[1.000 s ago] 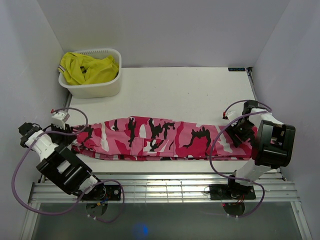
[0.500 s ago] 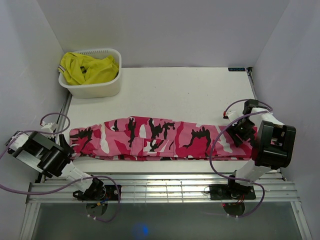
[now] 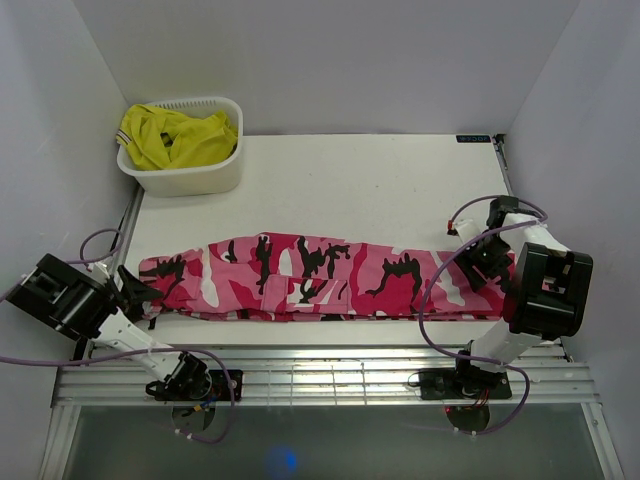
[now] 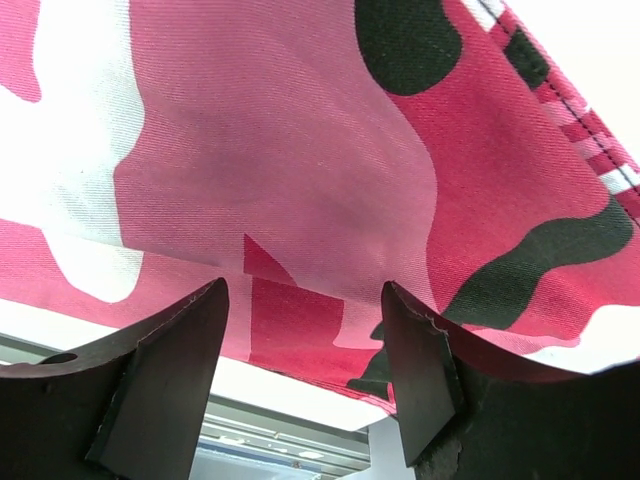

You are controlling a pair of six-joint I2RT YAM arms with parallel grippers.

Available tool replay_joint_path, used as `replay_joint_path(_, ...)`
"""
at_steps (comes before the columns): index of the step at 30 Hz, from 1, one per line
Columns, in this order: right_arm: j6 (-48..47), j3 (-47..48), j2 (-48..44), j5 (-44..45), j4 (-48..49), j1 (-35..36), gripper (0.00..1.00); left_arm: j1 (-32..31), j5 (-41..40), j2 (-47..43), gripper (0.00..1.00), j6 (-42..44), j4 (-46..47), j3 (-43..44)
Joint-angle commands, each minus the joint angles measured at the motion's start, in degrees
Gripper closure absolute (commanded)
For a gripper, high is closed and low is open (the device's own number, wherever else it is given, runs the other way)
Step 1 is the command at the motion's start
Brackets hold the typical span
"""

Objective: Fold and stack the trousers
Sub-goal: Fold the trousers

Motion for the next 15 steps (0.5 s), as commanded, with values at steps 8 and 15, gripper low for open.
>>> replay_joint_path(8,-0.5,2.7,-1.8,0.0,-1.5,-0.3,0.31,0.7,-5.0,-2.7,0.06,-17.9,4.7,-2.2)
replay_joint_path(15,-0.5,2.8,-2.0,1.7,-1.6,-0.3,0.31,2.6,-18.5,-7.4,0.06,-22.1,7.2,-1.0)
